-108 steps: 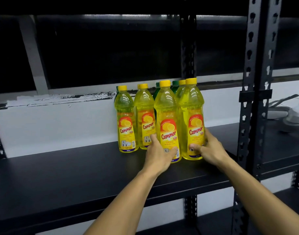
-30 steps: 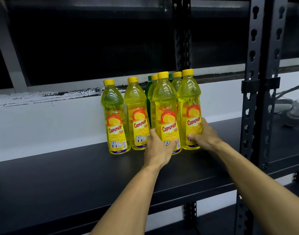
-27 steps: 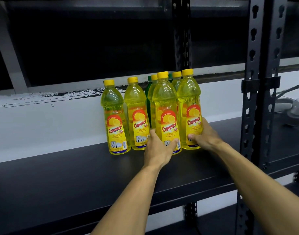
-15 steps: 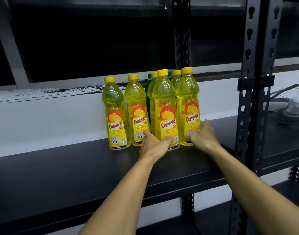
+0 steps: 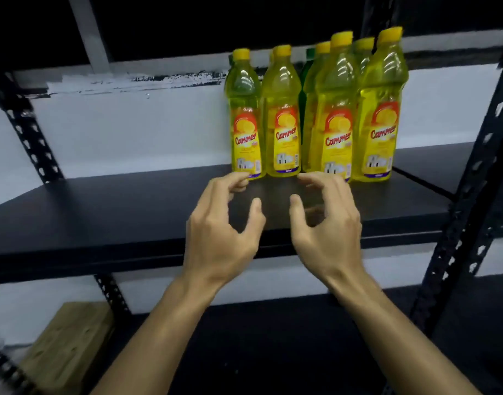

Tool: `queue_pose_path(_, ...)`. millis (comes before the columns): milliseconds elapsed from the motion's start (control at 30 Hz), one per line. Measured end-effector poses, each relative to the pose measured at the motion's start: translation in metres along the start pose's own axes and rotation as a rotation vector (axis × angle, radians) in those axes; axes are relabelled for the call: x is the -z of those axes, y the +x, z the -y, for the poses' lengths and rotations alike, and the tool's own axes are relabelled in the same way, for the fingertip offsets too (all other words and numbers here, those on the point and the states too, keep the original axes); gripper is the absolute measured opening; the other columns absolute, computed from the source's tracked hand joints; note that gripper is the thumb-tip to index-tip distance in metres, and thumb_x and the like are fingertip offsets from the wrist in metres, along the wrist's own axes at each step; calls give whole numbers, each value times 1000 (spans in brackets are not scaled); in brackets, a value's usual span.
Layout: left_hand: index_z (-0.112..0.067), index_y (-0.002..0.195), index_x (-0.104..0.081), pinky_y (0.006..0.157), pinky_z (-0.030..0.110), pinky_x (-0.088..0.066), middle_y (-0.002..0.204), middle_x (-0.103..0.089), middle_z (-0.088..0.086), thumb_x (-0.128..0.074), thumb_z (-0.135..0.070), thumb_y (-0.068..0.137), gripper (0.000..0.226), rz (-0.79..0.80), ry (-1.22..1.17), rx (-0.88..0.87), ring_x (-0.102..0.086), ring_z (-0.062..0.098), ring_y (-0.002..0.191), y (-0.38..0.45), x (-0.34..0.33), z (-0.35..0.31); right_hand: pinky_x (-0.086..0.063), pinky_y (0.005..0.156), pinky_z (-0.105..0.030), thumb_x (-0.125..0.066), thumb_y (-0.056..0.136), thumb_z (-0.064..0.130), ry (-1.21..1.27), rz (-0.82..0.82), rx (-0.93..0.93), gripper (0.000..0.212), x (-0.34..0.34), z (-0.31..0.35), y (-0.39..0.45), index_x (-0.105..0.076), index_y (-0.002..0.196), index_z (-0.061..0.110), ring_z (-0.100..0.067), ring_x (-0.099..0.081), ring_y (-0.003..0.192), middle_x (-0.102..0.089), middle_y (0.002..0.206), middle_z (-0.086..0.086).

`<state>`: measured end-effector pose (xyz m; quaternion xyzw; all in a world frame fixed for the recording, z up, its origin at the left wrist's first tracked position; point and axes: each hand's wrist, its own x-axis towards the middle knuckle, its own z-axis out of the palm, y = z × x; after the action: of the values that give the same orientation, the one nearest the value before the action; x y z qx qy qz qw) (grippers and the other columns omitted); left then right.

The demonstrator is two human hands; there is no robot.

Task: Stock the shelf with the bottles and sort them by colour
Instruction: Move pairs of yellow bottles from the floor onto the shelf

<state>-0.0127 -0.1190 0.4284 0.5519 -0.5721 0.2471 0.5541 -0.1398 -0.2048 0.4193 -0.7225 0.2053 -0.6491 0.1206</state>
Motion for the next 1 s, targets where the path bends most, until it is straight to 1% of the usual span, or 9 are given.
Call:
queue_pose_path(100,2,118,-58,91,30,-52,112,-62,10,-68,-8,86,35,-11,78,-78,-63,18,104,-44,32,13,-51,63,-26,-61,86,6,136,31,-6,26,-21,8,-48,-61,112,8,-13,-58,91,-55,107,1)
queue_pose_path(200,3,117,-58,90,26,-51,110,-62,11,-66,-12,87,35,59,174,-38,-63,19,102,-94,56,39,-51,58,-31,-58,86,9,182,167,-89,27,-47,3,-108,-59,113,9,-10,-58,89,-53,108,3)
queue_pose_path(300,-5,123,-56,83,30,-54,113,-61,4,-62,-25,88,40,232,267,150,-61,15,103,-147,72,73,-52,56,-35,-57,86,11,165,339,-250,27,-74,-5,-170,-58,113,16,-9,-58,84,-53,108,7)
queue_pose_path(400,-16,128,-50,77,40,-57,117,-58,-5,-58,-35,89,44,402,342,344,-57,7,107,-195,85,107,-55,65,-39,-58,85,10,149,500,-374,30,-101,-12,-222,-57,113,19,-5,-58,91,-53,112,9)
queue_pose_path(633,-23,140,-39,83,40,-51,127,-53,-6,-56,-41,93,53,757,488,740,-54,13,116,-296,122,171,-53,77,-43,-57,89,11,70,920,-605,35,-163,-11,-336,-52,123,20,-9,-58,92,-50,118,5)
queue_pose_path(700,-26,140,-36,85,40,-50,127,-53,-6,-53,-45,93,53,840,508,874,-56,15,114,-325,137,187,-52,81,-42,-55,91,14,32,1087,-686,44,-177,-7,-371,-44,133,19,-14,-59,98,-48,127,2)
queue_pose_path(800,-22,136,-38,89,41,-48,127,-58,2,-54,-48,92,54,911,518,1061,-58,25,115,-368,155,207,-47,93,-41,-55,93,25,-46,1336,-892,72,-194,1,-418,-13,151,15,-29,-51,123,-32,149,-10)
queue_pose_path(867,-17,136,-38,93,41,-46,129,-59,9,-56,-47,91,57,973,525,1154,-55,32,119,-402,164,217,-44,96,-42,-56,93,27,-129,1467,-959,84,-202,5,-449,1,153,13,-35,-48,127,-23,154,-14)
queue_pose_path(1000,-15,133,-36,91,43,-48,126,-58,14,-54,-50,89,59,1224,565,1179,-56,36,117,-470,175,231,-43,92,-37,-60,90,28,-179,1568,-1078,87,-210,10,-504,-2,151,11,-35,-49,124,-36,143,-18)
